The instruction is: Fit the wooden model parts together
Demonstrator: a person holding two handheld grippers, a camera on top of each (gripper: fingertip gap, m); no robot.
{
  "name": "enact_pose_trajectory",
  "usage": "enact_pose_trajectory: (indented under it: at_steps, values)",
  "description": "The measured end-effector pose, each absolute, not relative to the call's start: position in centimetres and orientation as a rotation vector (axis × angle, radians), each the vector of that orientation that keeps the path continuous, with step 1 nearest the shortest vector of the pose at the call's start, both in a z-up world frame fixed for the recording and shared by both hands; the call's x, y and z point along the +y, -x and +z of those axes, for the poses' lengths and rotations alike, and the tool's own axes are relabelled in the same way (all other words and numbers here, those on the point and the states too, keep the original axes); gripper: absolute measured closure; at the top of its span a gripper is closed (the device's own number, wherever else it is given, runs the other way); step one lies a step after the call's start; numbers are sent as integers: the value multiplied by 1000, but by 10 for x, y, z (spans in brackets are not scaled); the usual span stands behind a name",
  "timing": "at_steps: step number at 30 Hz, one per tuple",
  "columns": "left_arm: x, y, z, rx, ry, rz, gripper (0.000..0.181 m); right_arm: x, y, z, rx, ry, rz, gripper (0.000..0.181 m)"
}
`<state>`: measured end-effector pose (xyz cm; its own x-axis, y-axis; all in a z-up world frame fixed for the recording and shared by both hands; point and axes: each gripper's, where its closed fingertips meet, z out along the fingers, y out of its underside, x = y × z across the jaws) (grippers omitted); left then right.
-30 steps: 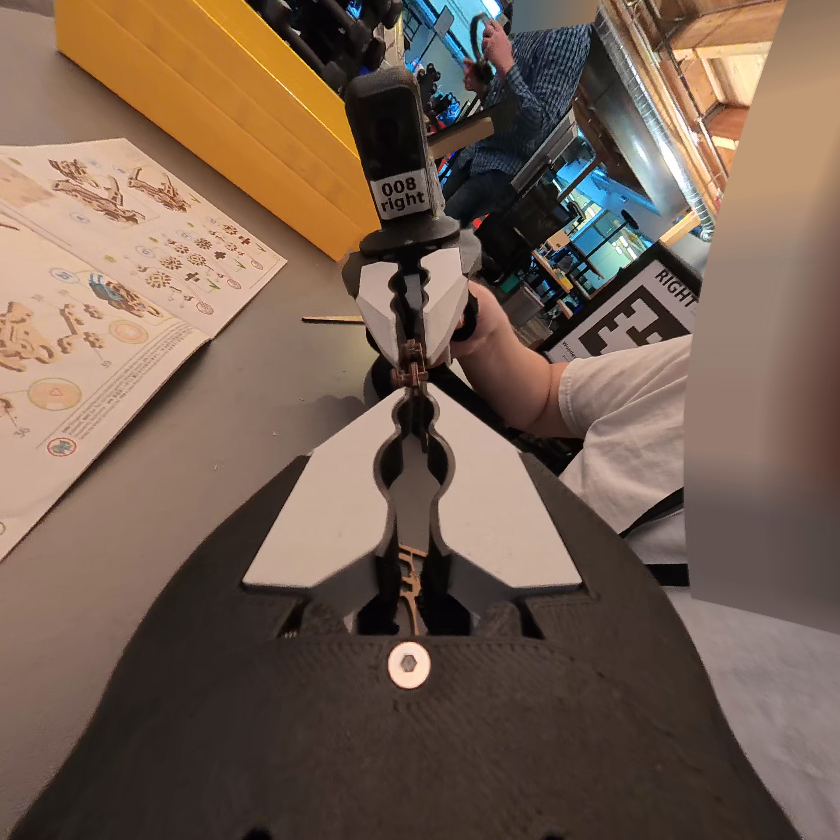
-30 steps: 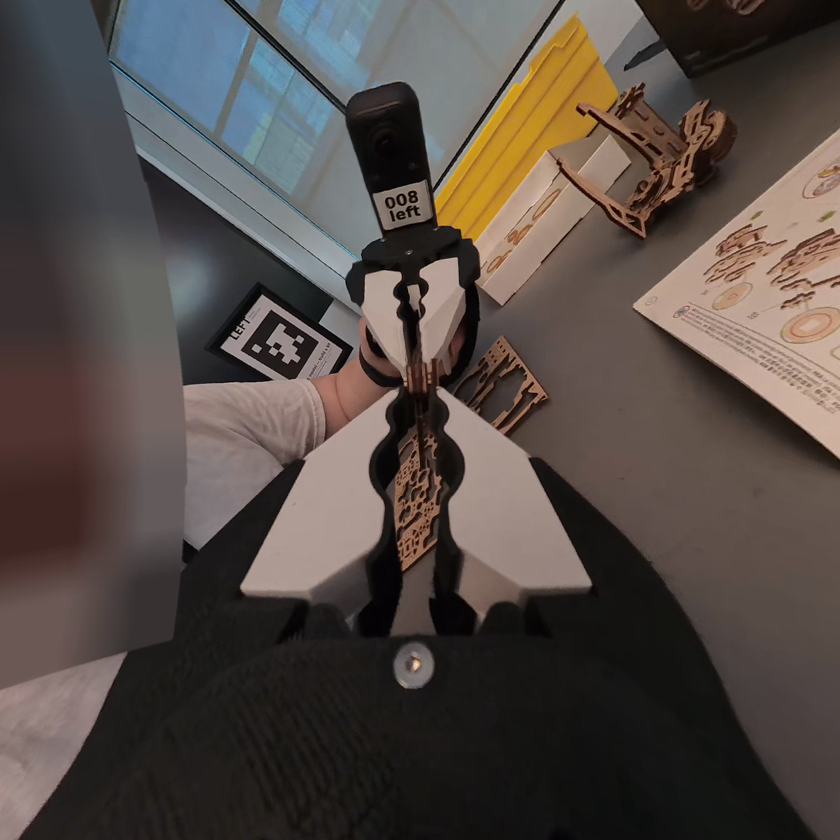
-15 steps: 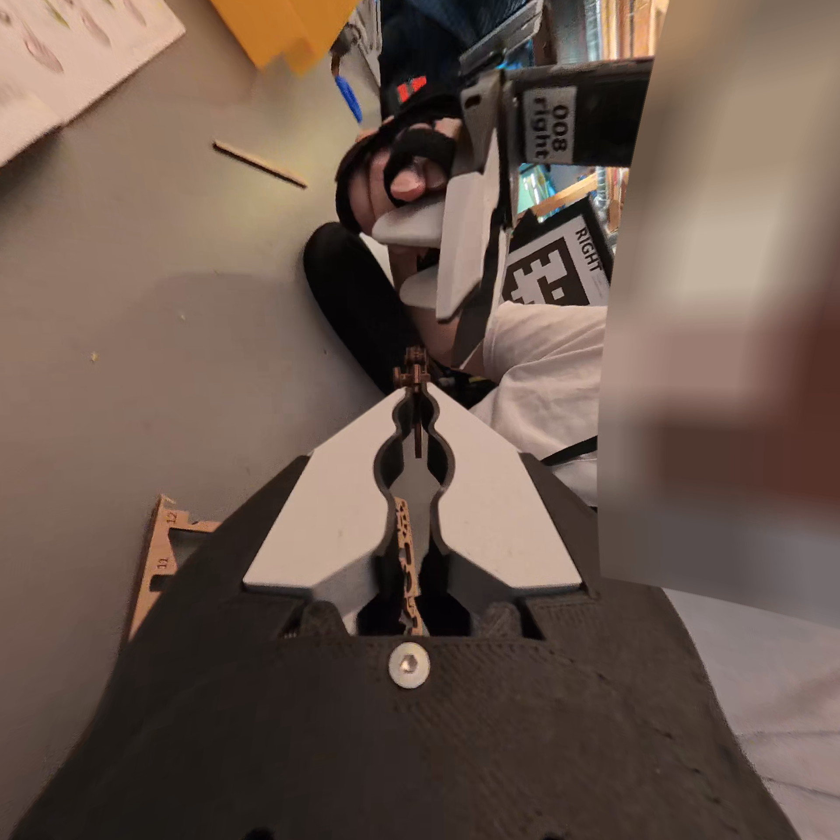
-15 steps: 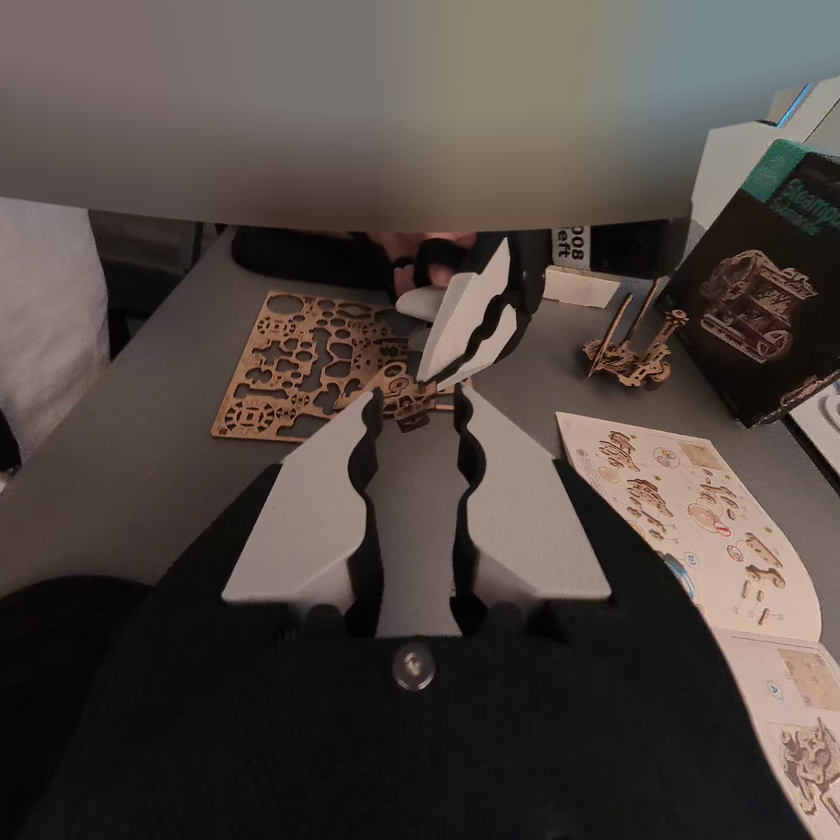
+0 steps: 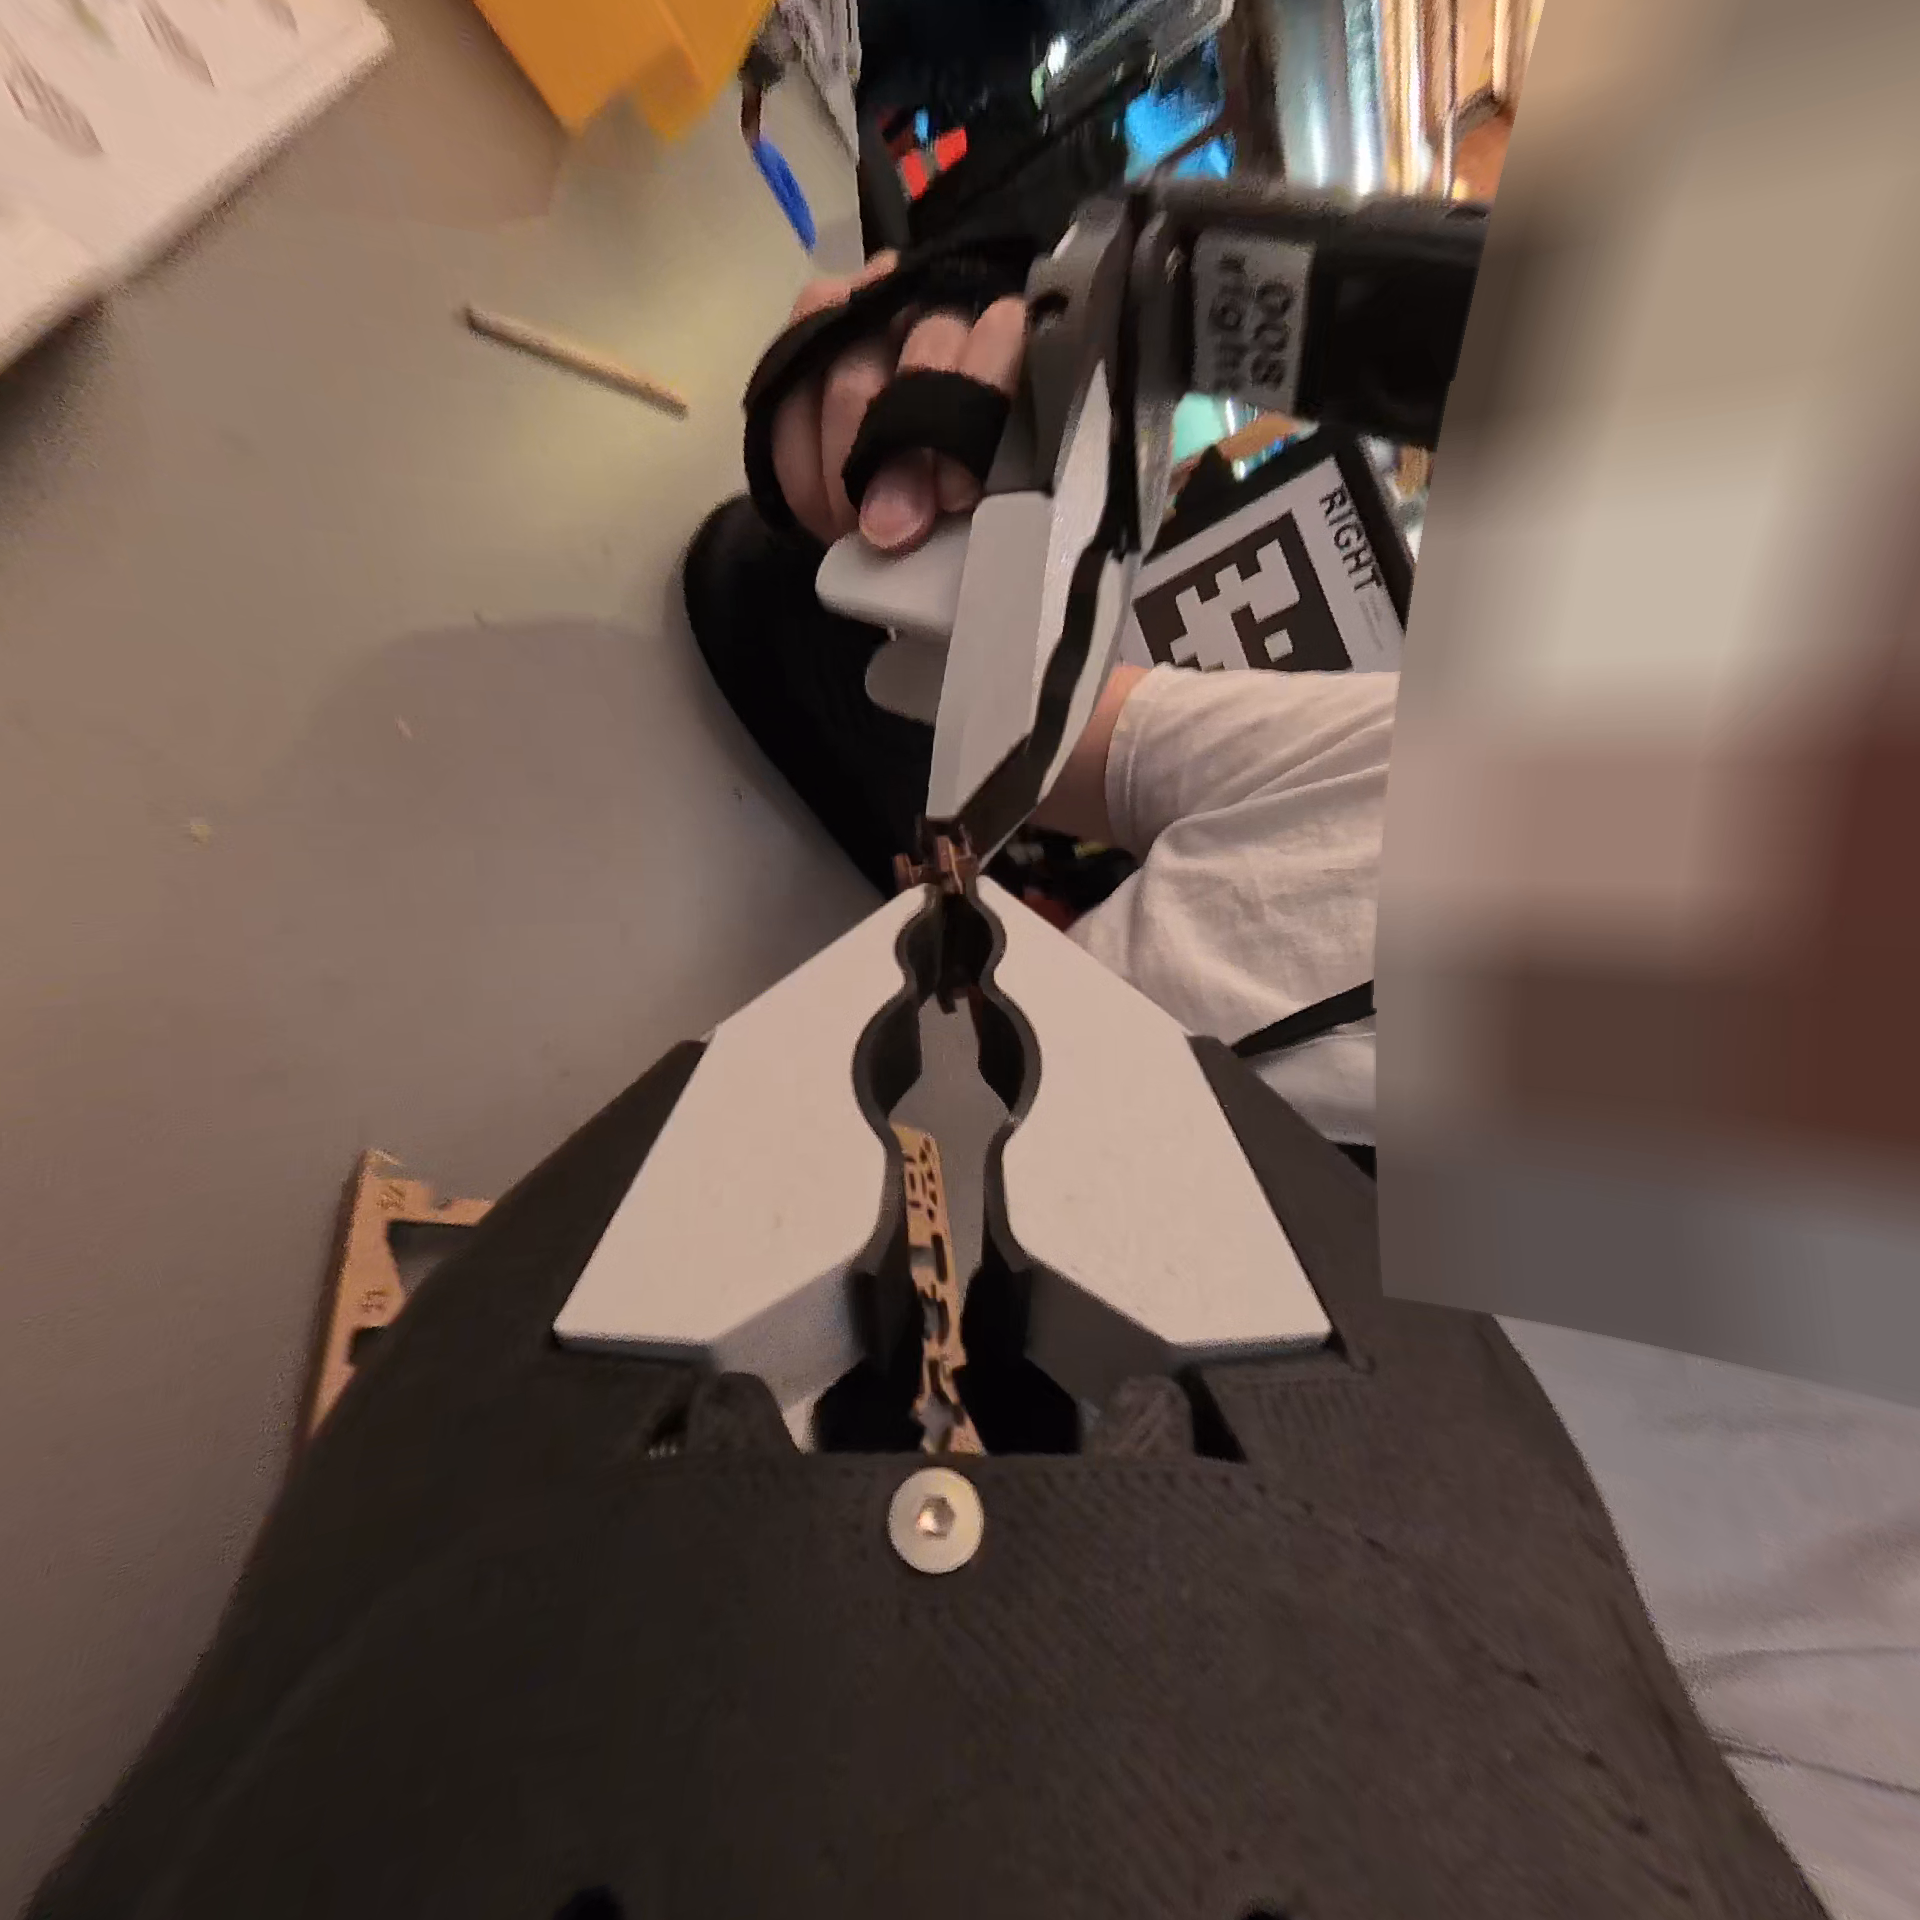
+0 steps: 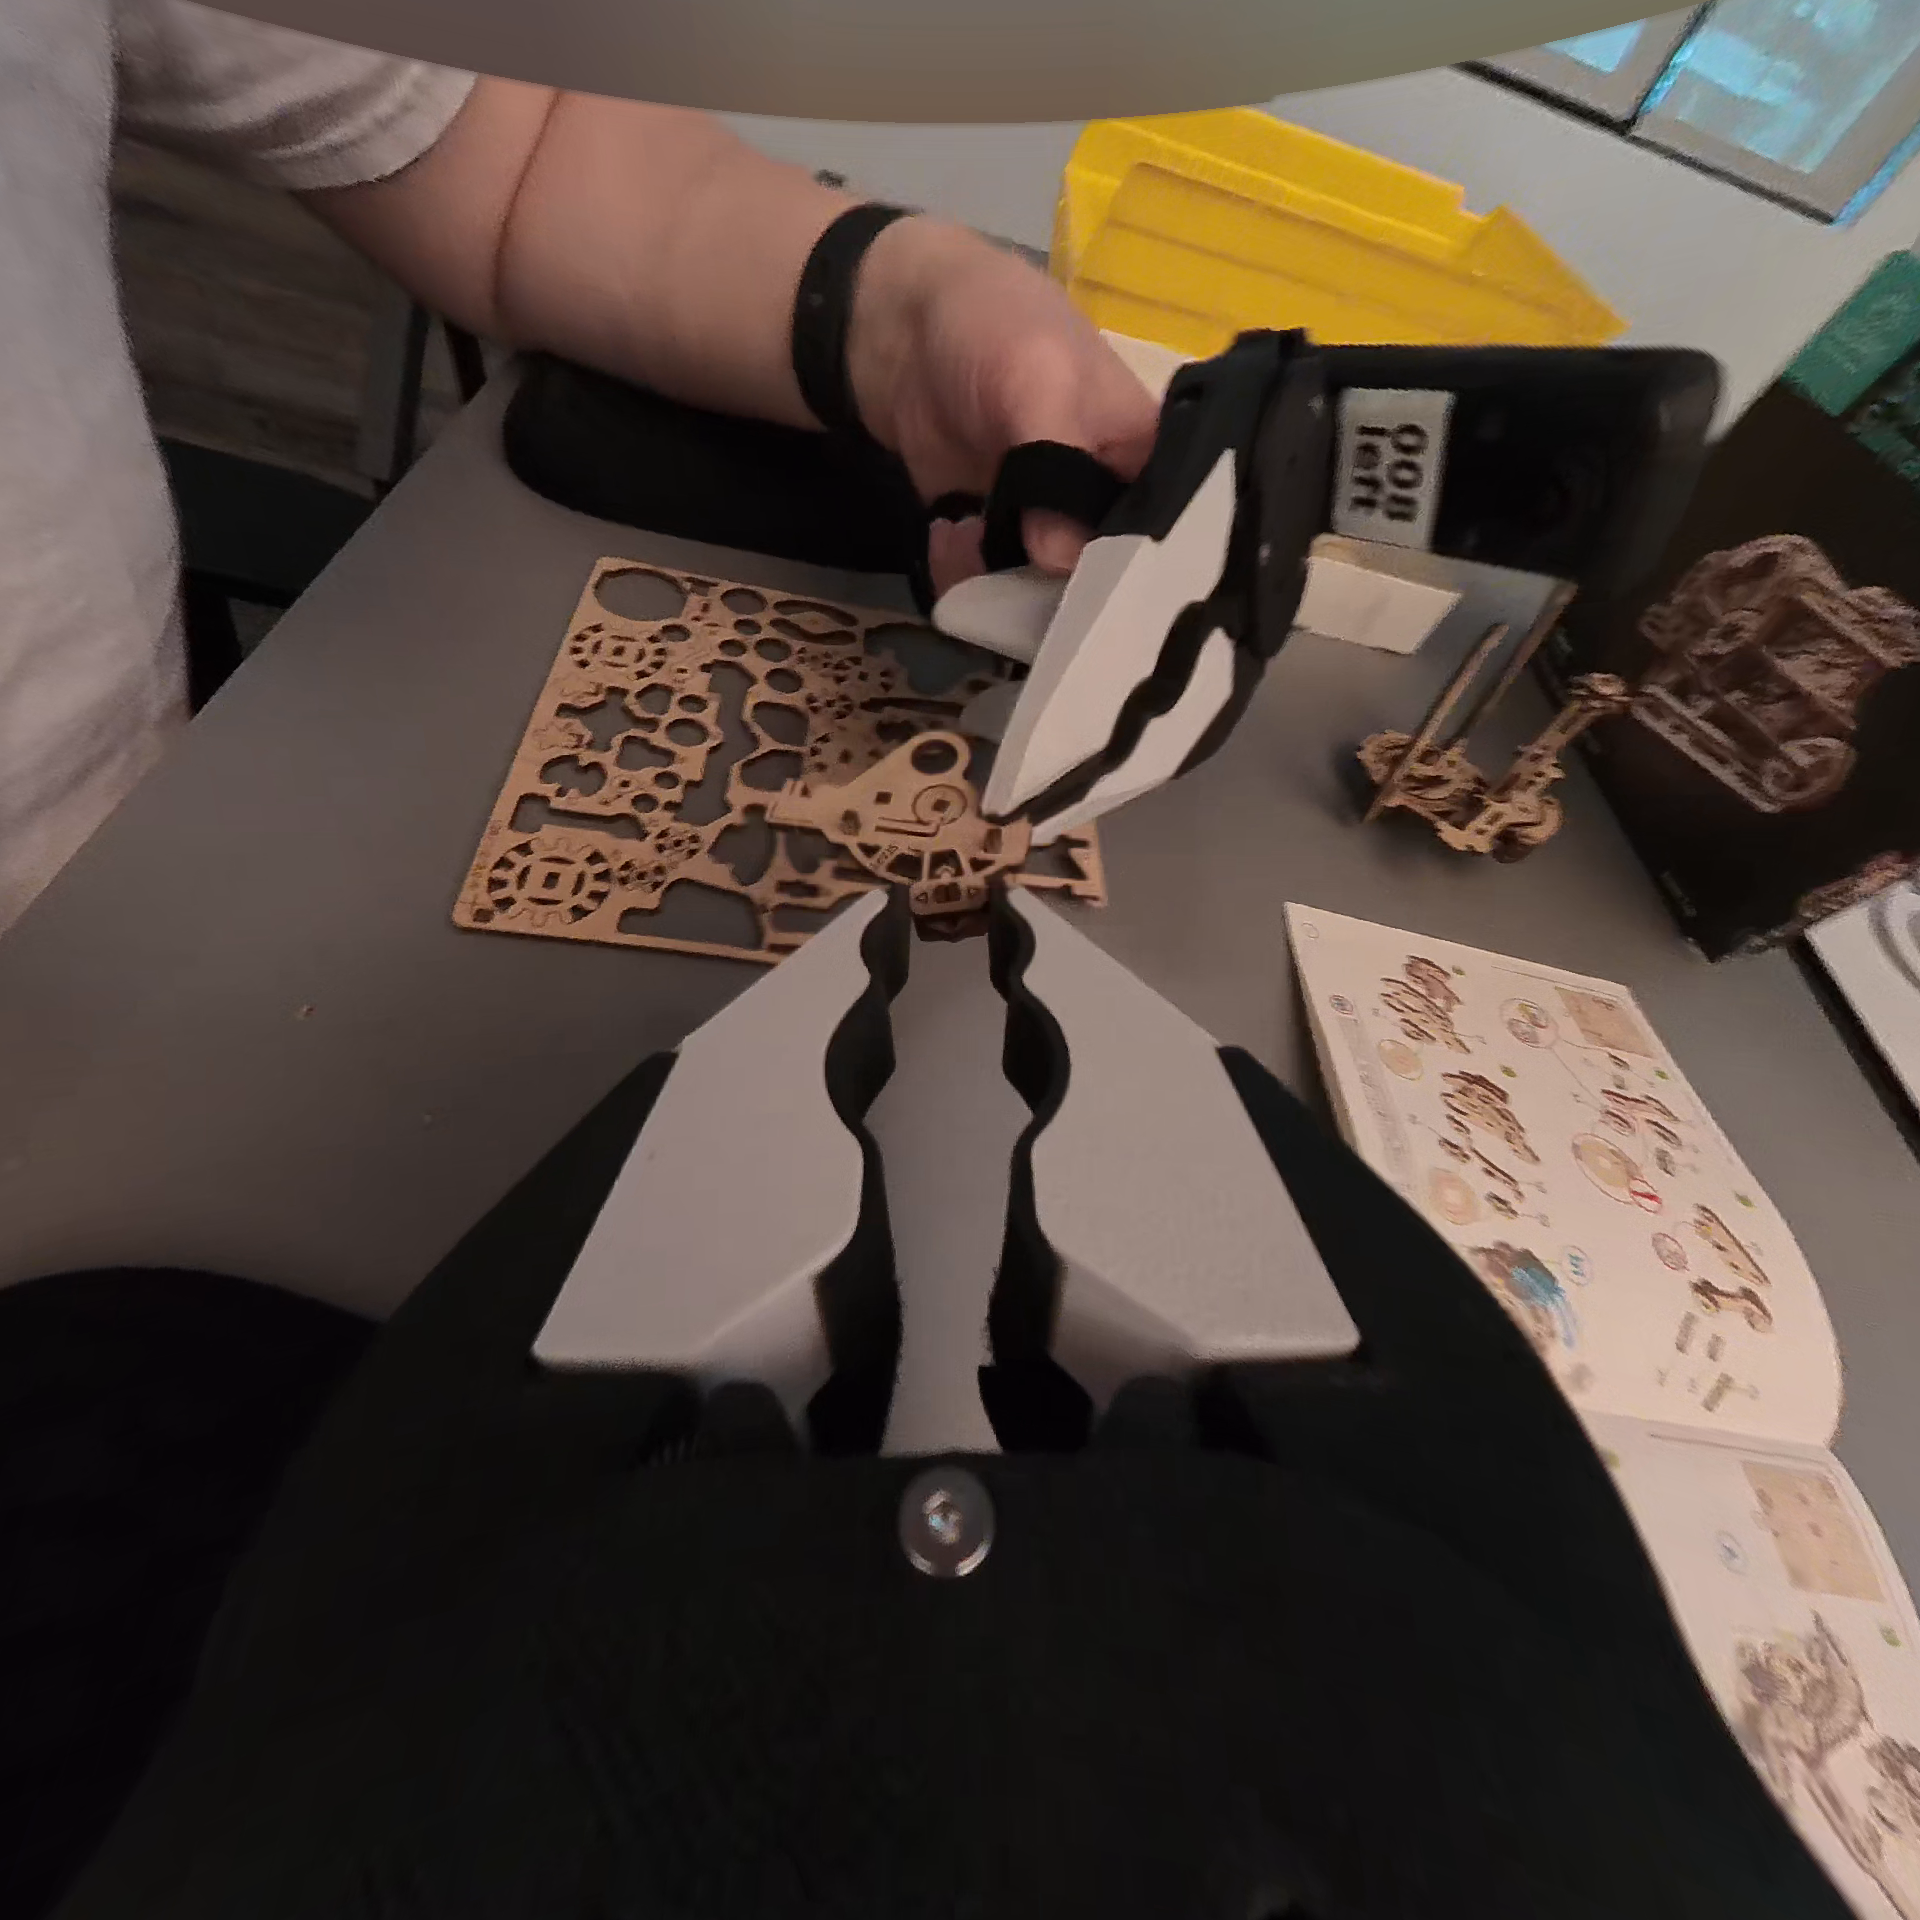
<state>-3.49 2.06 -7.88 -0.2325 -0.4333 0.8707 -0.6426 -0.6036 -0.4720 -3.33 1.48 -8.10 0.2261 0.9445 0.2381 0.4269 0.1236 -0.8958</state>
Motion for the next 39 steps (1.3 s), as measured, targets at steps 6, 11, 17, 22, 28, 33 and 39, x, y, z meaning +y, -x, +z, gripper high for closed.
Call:
enact_pose_trajectory:
  at_steps: [6, 11, 17, 22, 28, 33, 39]
  values:
    - [54, 29, -57, -1719, -2064, 2073, 125, 51, 8, -66, -1120, 1580, 499, 169]
    - [51, 19, -58, -2314, -2259, 1860, 103, 62, 7, -66, -1033, 1648, 443, 169]
    - [58, 15, -76, -2570, -2426, 1543, 126, 62, 15, -66, -1006, 1684, 431, 169]
    - [64, 17, -77, -2683, -2431, 1472, 141, 61, 18, -65, -990, 1688, 447, 169]
    - [63, 17, -86, -2758, -2408, 1349, 138, 61, 17, -66, -1000, 1685, 440, 169]
    - [61, 18, -82, -2833, -2375, 1320, 141, 58, 19, -68, -1069, 1642, 415, 169]
    - [57, 19, -81, -2943, -2317, 1255, 141, 55, 21, -71, -1097, 1643, 422, 169]
